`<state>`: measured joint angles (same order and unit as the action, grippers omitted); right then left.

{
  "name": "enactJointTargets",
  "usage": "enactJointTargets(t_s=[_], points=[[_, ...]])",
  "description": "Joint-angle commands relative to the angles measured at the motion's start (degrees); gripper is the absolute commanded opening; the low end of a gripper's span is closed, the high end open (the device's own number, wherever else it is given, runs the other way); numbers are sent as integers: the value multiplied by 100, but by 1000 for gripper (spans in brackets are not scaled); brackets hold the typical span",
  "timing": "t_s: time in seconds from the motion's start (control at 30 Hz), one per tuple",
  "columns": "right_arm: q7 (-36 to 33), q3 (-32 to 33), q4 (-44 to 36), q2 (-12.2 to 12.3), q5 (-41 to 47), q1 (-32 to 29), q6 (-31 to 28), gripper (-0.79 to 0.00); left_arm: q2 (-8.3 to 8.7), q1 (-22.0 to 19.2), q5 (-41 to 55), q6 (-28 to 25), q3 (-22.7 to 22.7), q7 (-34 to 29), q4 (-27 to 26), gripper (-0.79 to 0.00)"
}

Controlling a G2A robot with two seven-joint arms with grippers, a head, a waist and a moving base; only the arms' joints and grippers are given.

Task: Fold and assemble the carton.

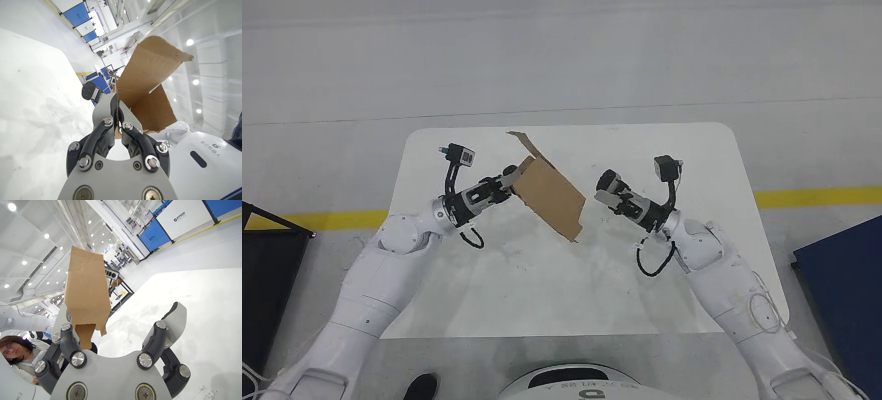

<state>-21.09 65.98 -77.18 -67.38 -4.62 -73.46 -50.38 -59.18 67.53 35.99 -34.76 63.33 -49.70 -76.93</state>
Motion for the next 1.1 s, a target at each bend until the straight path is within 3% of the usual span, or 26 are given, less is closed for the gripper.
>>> enactJointTargets(t_s=[0.0,0.3,0.4,0.47,0.77,0.9,1.07], points=[[8,15,19,2,106,-6,-32,0,-18,-2,222,5,38,76,13,-785],[8,15,19,2,106,-6,-32,0,-33,-9,206,-19,72,255,21,-785],[47,93,-107,17,-192,-29,106,0,-61,105,533,461,1,282,-117,-785],[168,207,-223,37,-734,-73,197,0,-66,116,760,1104,-92,-18,-57,-785],[1125,452,-718,41,-2183,-428,527,0,-155,43,1757,2692,-297,-723,165,-785],[1377,502,-903,44,-2591,-552,569,0,-163,-41,1603,3139,-352,-812,299,-785],[1578,530,-1075,50,-3027,-640,525,0,-203,-40,1729,3311,-377,-846,332,-785]])
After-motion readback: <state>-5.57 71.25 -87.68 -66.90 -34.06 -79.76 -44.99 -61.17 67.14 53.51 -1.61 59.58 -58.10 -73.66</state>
